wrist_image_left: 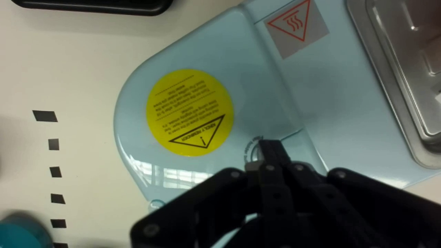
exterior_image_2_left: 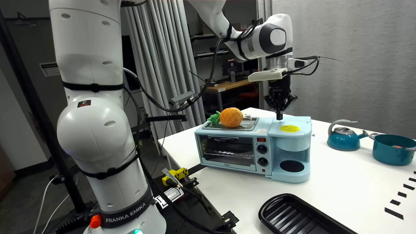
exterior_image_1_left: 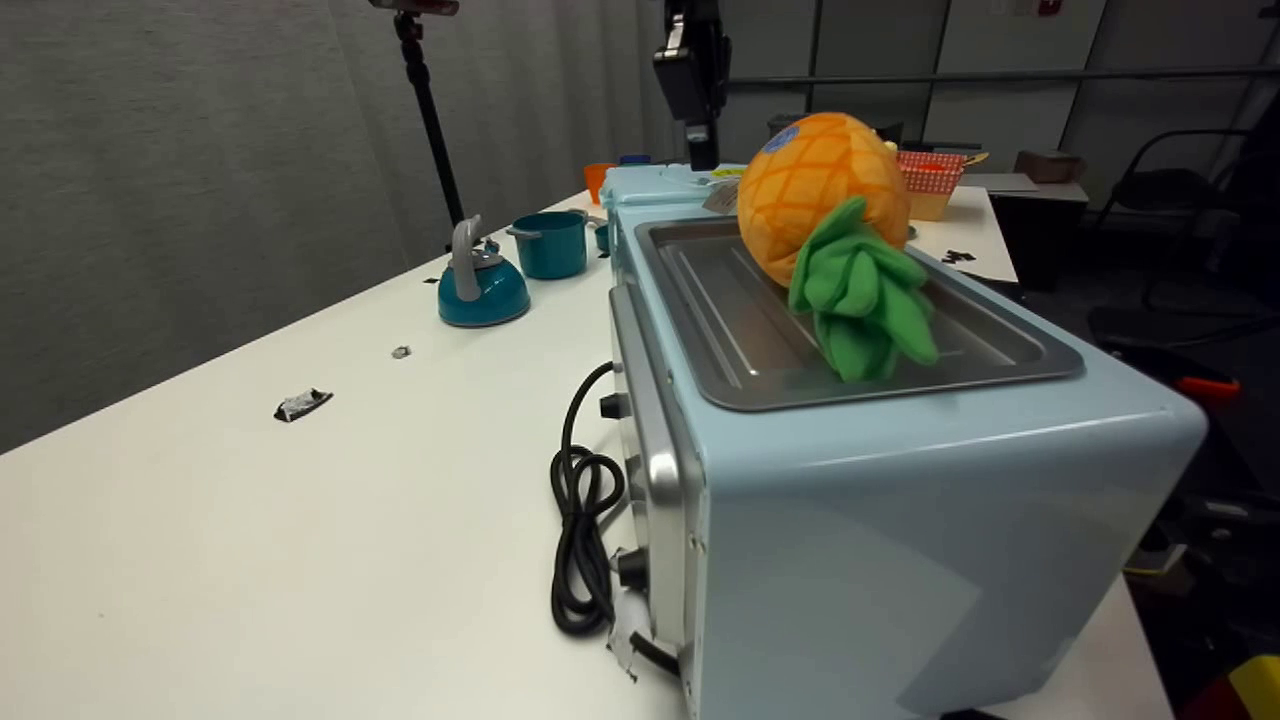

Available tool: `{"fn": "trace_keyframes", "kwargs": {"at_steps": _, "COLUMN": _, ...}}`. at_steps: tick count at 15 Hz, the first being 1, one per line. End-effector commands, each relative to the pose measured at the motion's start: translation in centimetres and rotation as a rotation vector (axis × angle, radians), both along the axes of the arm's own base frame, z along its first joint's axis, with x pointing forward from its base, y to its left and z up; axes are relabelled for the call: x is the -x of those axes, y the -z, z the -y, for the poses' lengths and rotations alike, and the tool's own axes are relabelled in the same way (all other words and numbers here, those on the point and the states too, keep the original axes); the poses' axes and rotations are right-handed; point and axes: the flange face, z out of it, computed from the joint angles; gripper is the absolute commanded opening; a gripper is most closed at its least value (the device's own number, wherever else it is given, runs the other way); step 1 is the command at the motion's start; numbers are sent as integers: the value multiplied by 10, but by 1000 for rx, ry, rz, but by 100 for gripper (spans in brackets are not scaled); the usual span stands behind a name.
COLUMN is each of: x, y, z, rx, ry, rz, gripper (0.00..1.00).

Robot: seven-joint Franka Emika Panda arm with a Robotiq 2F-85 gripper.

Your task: Push the button to open the chamber of the breakfast maker

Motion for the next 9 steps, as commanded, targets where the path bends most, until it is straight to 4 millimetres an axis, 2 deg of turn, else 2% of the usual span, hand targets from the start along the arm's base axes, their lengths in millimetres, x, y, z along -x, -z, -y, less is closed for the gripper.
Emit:
{"fn": "trace_keyframes", "kwargs": {"at_steps": 1, "x": -12, "y": 0, "z": 2, "rx": 9, "ry": -1, "rz": 8, "gripper": 0}}
{"fn": "trace_keyframes", "kwargs": {"at_steps": 9, "x": -26, "y": 25, "z": 10, "rx": 4, "ry": 9, "rz": -40, "gripper": 0}}
